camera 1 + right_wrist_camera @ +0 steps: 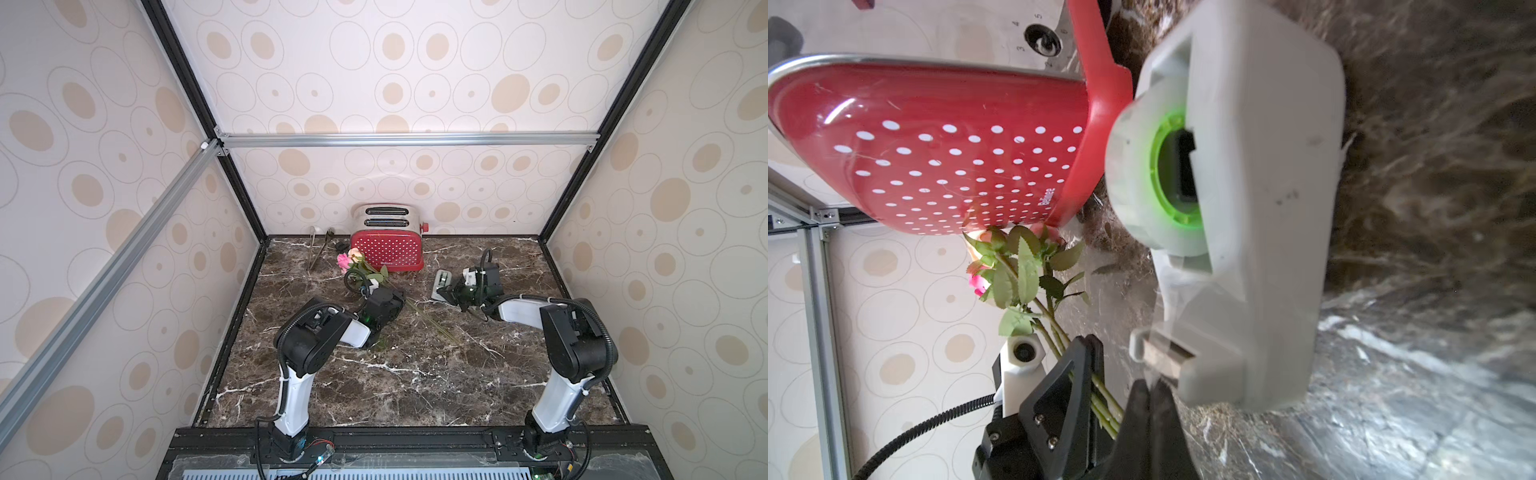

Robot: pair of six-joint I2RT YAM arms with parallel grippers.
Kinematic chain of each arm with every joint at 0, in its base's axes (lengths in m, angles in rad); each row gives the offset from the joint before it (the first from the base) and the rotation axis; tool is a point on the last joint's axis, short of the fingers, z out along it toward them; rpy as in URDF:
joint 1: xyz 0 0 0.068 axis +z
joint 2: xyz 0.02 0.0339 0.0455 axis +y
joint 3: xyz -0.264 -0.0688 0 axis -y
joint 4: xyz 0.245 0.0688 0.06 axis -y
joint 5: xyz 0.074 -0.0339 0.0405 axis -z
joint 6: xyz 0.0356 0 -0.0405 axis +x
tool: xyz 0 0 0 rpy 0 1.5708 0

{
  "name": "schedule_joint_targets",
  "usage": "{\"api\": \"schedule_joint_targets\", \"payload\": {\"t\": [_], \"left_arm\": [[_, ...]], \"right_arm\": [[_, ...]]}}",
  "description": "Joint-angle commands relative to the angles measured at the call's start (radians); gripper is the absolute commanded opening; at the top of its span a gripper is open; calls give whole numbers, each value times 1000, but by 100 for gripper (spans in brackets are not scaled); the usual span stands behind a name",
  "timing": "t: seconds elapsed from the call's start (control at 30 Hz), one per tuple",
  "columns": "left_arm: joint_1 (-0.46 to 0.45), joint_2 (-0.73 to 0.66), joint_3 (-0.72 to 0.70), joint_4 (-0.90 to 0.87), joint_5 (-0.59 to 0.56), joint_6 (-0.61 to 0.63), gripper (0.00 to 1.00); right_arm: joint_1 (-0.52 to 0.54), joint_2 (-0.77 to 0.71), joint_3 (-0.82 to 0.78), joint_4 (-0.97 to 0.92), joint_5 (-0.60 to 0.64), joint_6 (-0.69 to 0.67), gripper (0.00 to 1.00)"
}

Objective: Wrap bouquets with tape
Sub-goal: Pull the tape from the tape cutter, then stick the tape to the bouquet.

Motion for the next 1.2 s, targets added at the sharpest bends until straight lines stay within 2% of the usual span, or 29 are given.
{"api": "schedule_joint_targets", "payload": {"t": [0.0,0.17,0.3,0.5,0.6,0.7,1.17], "left_arm": [[-7,12,39,19,-9,-3,0],[-7,22,49,17,-6,-5,0],[-7,24,58,8,-5,-1,0],[-7,24,59,5,-1,1,0],[-7,18,56,0,-4,5,0],[-8,22,54,9,-6,-7,0],[-54,71,98,42,-92,-122,0]], "right_arm": [[0,-28,46,-18,-1,-40,0],[2,-45,69,-64,-20,-72,0],[25,-101,88,-130,25,-158,0],[27,-54,70,-92,-19,-106,0],[27,-77,117,-165,4,-155,0],[27,-77,117,-163,-5,-150,0],[77,-153,-8,-109,-25,-61,0]]}}
